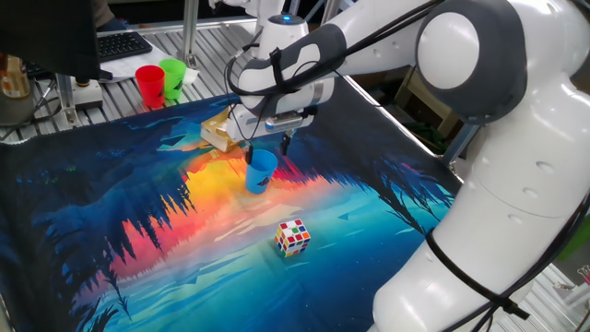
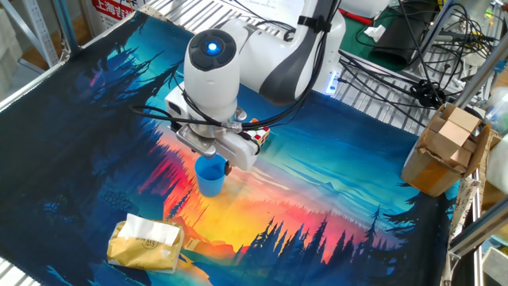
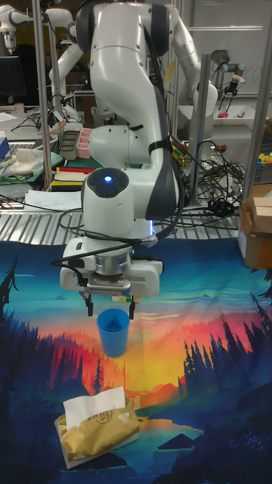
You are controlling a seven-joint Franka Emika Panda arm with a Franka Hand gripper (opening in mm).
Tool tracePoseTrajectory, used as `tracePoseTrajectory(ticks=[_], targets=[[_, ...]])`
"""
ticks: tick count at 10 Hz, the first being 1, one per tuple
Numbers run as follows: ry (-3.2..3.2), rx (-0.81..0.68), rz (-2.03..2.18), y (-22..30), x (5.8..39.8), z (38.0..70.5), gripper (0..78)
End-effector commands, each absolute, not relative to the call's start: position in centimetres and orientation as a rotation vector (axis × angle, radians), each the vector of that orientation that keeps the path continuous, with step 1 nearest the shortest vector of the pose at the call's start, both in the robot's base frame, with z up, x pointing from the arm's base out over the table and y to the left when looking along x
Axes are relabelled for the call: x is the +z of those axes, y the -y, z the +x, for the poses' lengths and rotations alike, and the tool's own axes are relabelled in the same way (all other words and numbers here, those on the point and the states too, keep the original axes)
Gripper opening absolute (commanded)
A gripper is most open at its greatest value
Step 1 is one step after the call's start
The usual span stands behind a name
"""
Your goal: Pick up the cup
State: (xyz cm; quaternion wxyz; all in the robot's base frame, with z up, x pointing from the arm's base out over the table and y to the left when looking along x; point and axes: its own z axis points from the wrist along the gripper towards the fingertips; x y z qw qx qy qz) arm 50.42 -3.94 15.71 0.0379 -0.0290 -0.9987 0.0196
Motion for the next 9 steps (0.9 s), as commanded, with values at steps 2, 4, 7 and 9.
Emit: tracePoseTrajectory(ticks=[2,4,7,9], targets=[[3.078,0.047,-0.110,3.7,15.3,50.4,77.4],[3.084,0.047,-0.111,3.6,14.9,50.6,77.4],[3.097,0.046,-0.115,3.4,14.4,50.7,77.4],[3.097,0.046,-0.115,3.4,14.2,50.8,77.4]])
